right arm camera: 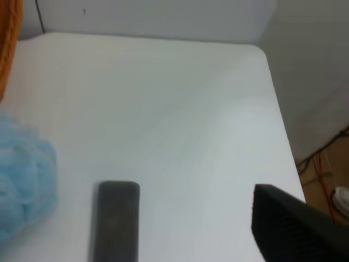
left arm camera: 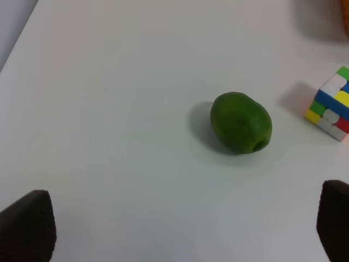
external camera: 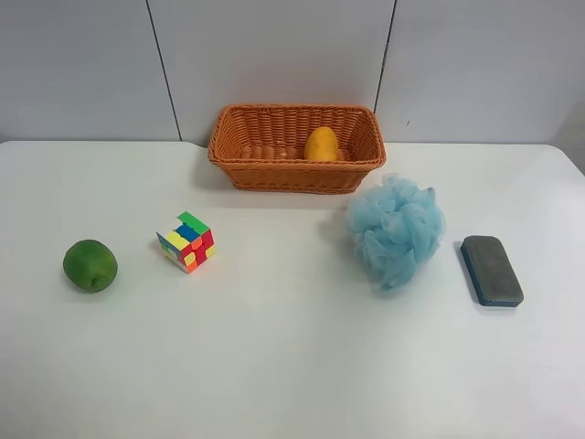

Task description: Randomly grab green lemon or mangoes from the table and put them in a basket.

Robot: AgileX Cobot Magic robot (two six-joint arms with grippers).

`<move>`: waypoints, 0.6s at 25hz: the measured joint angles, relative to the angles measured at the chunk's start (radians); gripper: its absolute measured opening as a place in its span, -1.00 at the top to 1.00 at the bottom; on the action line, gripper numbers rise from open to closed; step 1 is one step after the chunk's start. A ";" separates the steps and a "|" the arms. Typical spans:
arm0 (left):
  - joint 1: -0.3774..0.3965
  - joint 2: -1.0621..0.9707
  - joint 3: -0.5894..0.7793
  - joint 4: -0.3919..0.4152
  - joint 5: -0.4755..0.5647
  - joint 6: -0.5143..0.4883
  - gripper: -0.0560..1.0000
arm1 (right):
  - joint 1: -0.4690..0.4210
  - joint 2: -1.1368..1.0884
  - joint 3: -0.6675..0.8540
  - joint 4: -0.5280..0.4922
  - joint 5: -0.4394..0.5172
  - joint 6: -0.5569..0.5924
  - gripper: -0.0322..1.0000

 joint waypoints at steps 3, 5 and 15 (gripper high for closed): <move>0.000 0.000 0.000 0.000 0.000 0.000 -0.90 | 0.039 -0.122 0.097 0.002 -0.031 -0.001 -0.98; 0.000 0.000 0.000 0.000 0.000 0.000 -0.90 | 0.079 -0.181 0.153 -0.017 -0.031 0.001 -0.98; 0.000 0.000 0.000 0.000 0.000 0.000 -0.90 | 0.151 -0.396 0.332 -0.119 0.074 0.131 -0.98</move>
